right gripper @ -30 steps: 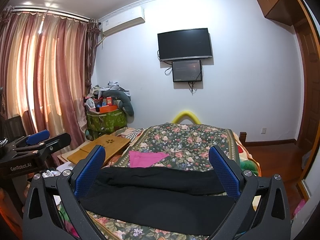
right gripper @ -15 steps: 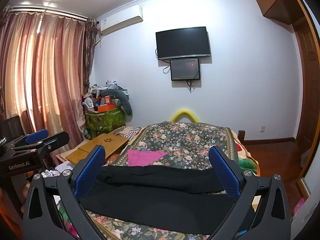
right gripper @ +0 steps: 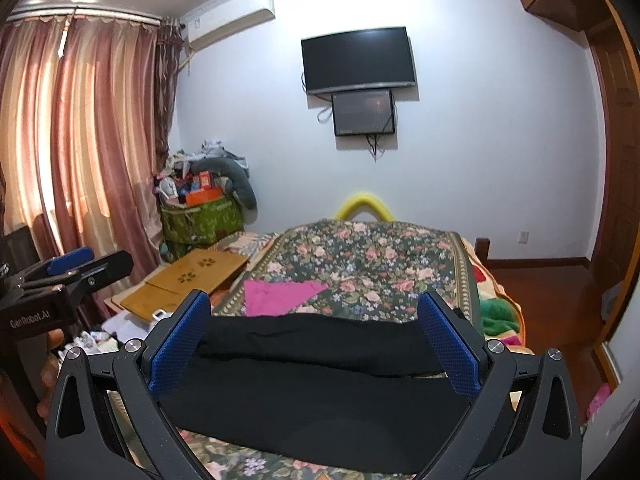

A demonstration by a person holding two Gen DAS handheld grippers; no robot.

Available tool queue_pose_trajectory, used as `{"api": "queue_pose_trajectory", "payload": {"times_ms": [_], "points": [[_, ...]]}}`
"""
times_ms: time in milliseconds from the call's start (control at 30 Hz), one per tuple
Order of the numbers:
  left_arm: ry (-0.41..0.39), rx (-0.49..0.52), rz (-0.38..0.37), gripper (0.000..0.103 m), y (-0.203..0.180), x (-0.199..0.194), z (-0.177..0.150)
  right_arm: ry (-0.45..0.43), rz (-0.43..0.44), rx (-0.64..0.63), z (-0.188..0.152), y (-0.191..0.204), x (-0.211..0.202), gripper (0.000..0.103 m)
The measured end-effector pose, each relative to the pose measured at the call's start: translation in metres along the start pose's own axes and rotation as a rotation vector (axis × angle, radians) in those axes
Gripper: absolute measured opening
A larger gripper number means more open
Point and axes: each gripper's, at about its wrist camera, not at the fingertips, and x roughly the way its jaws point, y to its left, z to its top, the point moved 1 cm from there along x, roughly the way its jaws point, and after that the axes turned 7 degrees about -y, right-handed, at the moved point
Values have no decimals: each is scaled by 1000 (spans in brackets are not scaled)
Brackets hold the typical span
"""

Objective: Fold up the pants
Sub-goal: 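Lower both tools onto the black trousers and close both grippers on the waistband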

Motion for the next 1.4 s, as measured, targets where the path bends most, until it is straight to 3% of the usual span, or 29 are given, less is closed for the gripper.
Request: {"api": "queue_pose_trajectory", "payload": {"times_ms": [300,733,1000,1200,1300,1400], "points": [[156,4,45,103,35,101,-10,119,-11,-18,-18,-27,67,103],[568,-71,162,103,149,292,-72,338,23,-143,-47,-57,182,103],[744,-36,274,103,218,356,-125,529,98,-149,-78,-79,263,103],[871,-118,299,103,263,390,-159,653,134,-147,-101,-93,319,101],[939,-144,300,88,275,399,-173,702,165,-162,-111,-95,337,96],[966,-204,276,87,282,403,-182,727,207,-193,-119,-88,347,91]]}}
